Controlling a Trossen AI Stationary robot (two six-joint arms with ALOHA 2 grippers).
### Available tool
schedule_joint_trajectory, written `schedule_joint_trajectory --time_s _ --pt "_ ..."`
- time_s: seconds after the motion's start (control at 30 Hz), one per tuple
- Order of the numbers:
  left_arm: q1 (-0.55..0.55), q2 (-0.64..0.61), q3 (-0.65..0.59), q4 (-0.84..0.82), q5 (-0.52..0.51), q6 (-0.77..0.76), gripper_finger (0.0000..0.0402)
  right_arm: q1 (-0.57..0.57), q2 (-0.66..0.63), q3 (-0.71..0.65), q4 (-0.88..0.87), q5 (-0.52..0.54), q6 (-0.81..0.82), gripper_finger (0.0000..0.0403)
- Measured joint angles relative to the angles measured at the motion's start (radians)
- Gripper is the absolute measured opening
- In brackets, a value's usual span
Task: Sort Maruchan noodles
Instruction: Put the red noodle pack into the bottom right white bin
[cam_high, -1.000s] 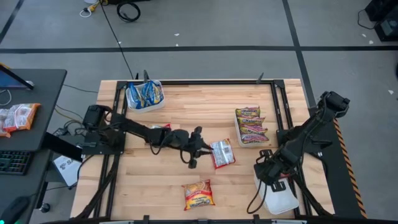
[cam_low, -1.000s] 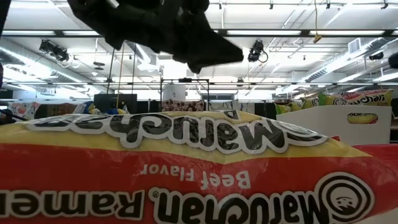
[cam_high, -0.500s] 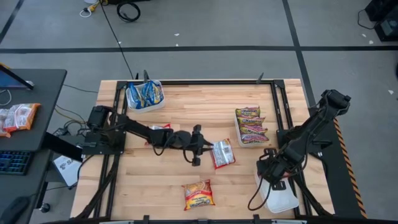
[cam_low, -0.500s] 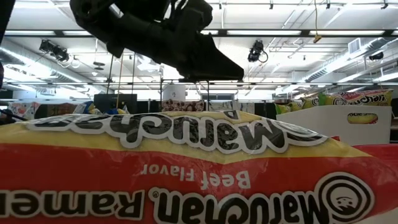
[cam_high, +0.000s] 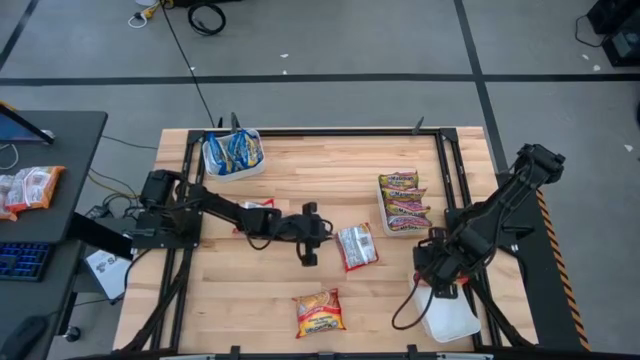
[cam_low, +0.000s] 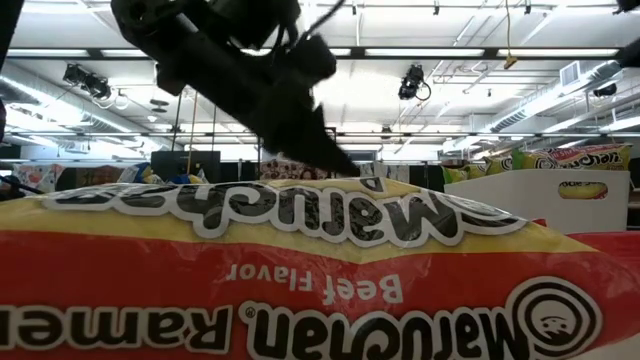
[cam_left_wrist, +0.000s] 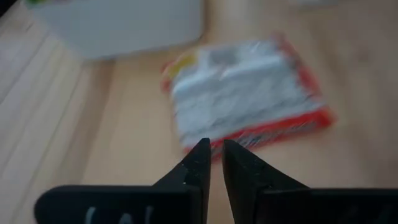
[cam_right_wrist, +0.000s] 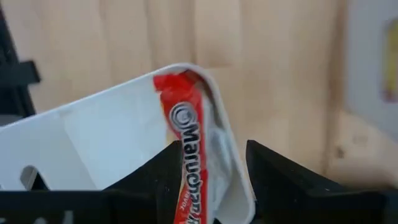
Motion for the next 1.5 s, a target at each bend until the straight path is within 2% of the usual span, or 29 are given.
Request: schedule_joint_trajectory --time_s 0.2,0.27,0.33,0.43,0.53,0.63,0.8,0.97,1.07,1.2,1.43,1.5 --pt "-0.007 -0.001 -0.001 -0.042 -0.008 -0.021 0.0045 -0.022 0.000 0.049 -0.089 0.067 0.002 0.0181" --pt "-0.014 -0.002 -0.001 -0.050 -0.007 -0.024 0.0045 -0.025 0.000 0.055 -0.080 0.035 0.003 0.0181" --pt "-0.024 -0.012 -0.001 -0.068 -0.006 -0.037 0.0045 -0.018 0.000 0.073 -0.048 -0.044 0.028 0.0181" --pt "-0.036 -0.018 0.000 -0.080 -0.006 -0.051 0.0045 0.031 0.000 0.096 0.031 -0.126 0.129 0.0181" --pt "-0.047 -0.019 -0.001 -0.061 -0.006 -0.052 0.0045 0.108 0.018 0.097 0.081 -0.116 0.243 0.0181" --pt "-0.053 -0.020 0.000 -0.057 -0.006 -0.053 0.0045 0.173 0.066 0.097 0.035 -0.097 0.302 0.0183" --pt "-0.060 -0.020 0.000 -0.051 -0.006 -0.069 0.0045 0.216 0.135 0.097 -0.064 -0.136 0.308 0.0206" --pt "-0.077 -0.019 -0.001 0.001 0.056 -0.114 0.0045 0.225 0.186 0.097 -0.063 -0.092 0.255 0.0238" --pt "-0.094 -0.019 -0.001 0.042 0.073 -0.129 0.0045 0.222 0.228 0.096 -0.073 -0.069 0.187 0.0237" --pt "-0.113 -0.019 -0.001 0.104 0.071 -0.120 0.0045 0.203 0.264 0.096 -0.117 -0.063 0.060 0.0193" --pt "-0.141 -0.018 -0.001 0.123 0.068 -0.117 0.0045 0.166 0.233 0.096 -0.170 -0.101 -0.133 0.0035" --pt "-0.146 -0.018 0.000 0.124 0.058 -0.116 0.0045 0.159 0.222 0.096 -0.167 -0.100 -0.209 0.0013"
